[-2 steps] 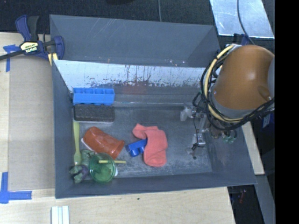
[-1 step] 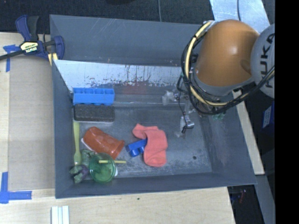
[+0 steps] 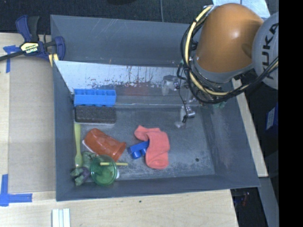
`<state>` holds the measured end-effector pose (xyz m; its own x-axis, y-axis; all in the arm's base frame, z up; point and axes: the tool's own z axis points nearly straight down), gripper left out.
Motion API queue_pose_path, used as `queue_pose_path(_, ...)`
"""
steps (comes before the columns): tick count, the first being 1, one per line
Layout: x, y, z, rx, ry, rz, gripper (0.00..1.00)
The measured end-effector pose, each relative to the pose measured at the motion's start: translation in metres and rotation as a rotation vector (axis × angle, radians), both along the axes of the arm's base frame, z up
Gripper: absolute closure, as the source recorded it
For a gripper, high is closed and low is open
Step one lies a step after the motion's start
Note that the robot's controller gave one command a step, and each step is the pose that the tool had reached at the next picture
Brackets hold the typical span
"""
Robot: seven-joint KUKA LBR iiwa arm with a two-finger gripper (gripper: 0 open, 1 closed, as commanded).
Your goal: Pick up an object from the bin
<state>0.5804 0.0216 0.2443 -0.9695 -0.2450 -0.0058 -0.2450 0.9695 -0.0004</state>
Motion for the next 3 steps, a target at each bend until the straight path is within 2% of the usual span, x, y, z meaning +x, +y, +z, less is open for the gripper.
queue_pose_path(1,-0.021,0.026,-0.049,0.001,-0.009,0.017,0.00)
queue_pose_path(2,-0.033,0.036,-0.077,-0.001,-0.005,0.033,0.00)
queue_pose_path(3,-0.058,0.032,-0.097,0.002,-0.006,-0.110,0.00)
